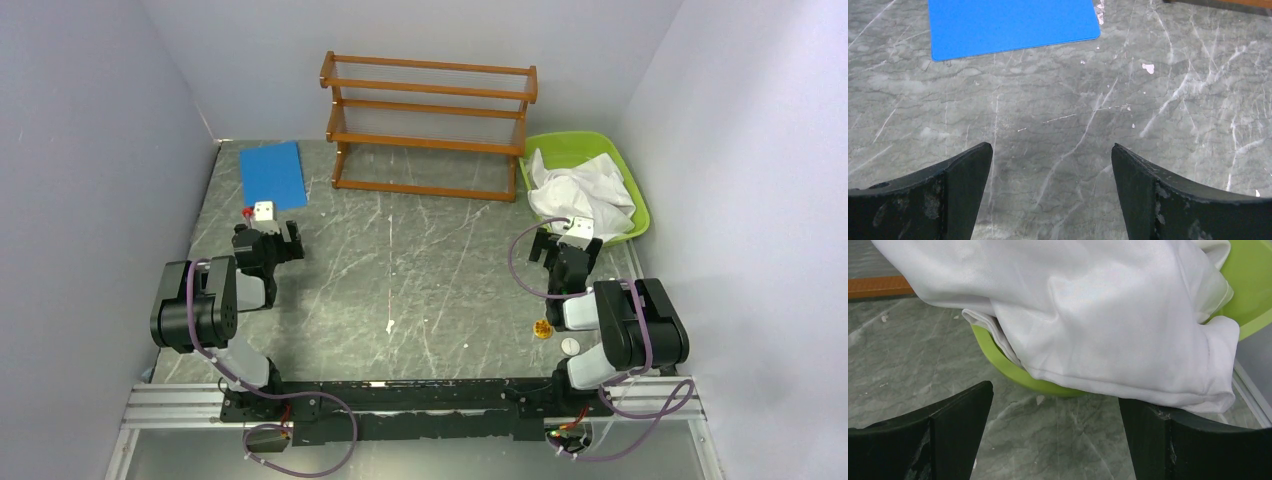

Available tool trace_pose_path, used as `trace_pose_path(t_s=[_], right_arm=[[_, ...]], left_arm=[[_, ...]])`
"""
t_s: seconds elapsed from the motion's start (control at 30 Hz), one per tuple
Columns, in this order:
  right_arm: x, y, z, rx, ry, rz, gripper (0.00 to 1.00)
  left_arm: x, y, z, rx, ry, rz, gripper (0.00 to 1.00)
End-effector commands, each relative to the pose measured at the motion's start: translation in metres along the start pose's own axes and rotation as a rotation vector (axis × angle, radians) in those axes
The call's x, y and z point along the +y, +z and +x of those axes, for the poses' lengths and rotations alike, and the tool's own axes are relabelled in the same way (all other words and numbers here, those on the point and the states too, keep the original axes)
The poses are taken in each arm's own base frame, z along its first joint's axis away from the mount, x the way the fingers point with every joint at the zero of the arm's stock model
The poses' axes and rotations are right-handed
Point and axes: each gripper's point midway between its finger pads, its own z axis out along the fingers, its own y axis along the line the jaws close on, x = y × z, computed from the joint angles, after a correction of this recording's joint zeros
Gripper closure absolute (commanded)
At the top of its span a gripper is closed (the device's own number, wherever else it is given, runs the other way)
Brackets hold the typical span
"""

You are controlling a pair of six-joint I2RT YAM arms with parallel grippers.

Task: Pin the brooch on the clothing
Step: Adjust the distractor at the corner of the board.

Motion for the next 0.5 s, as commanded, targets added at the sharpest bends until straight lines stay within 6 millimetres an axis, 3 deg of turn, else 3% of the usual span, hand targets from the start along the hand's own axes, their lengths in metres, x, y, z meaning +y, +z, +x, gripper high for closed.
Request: trace_pose_path(t_s=[0.0,0.47], right_arm=[[0.0053,0.0063,-0.033,-0.109,0.032,-0.013,0.0],[0.0047,0.0048,-0.0344,-0.118,0.03,-0.013,0.0]], left_arm=[[-0.0022,0.0035,-0.0109,-0.033,0.01,0.013,0.05],[-0.0027,0.0038,-0.0114,-0.034,0.011,0.015,0.05]])
